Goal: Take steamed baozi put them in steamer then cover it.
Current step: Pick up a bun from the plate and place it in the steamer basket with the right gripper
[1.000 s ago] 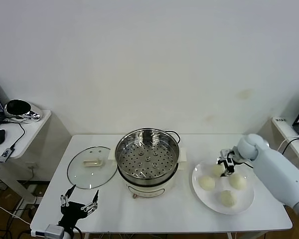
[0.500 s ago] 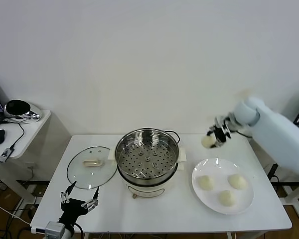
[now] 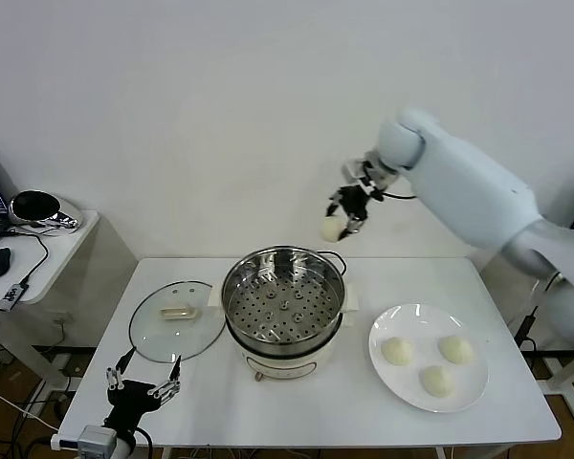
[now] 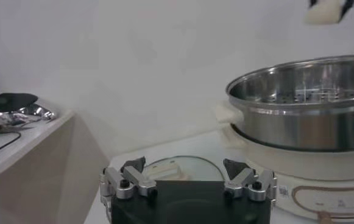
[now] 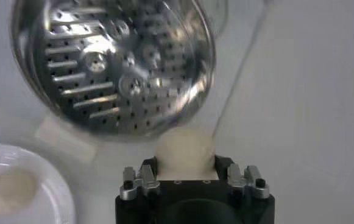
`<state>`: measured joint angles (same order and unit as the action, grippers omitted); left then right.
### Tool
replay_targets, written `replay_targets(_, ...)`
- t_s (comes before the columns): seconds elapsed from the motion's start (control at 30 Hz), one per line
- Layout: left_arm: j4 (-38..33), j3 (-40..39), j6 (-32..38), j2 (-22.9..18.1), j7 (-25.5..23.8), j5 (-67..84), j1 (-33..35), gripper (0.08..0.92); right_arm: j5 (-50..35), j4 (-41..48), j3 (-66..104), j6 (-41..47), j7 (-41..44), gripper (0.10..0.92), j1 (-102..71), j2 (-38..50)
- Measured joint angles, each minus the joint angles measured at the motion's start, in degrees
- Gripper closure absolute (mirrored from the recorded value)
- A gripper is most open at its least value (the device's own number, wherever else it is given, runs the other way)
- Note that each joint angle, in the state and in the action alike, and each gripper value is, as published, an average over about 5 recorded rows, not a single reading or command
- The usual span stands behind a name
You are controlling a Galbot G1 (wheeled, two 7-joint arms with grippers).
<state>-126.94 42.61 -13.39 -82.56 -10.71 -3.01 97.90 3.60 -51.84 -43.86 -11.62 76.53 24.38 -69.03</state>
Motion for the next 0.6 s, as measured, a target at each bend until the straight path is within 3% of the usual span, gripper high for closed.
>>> replay_targets(0.23, 0.28, 0.16, 0.16, -0.76, 0.17, -0.62, 0.12, 0.177, 1.01, 2.99, -1.53, -15.69, 0.93, 0.352, 0.91, -5.14)
replay_targets(0.6, 0.67, 0.58, 0.38, -1.45, 0.35, -1.14, 0.26, 0.177, 8.20, 6.37, -2.08, -28.37, 1.57, 0.355, -0.22, -10.80)
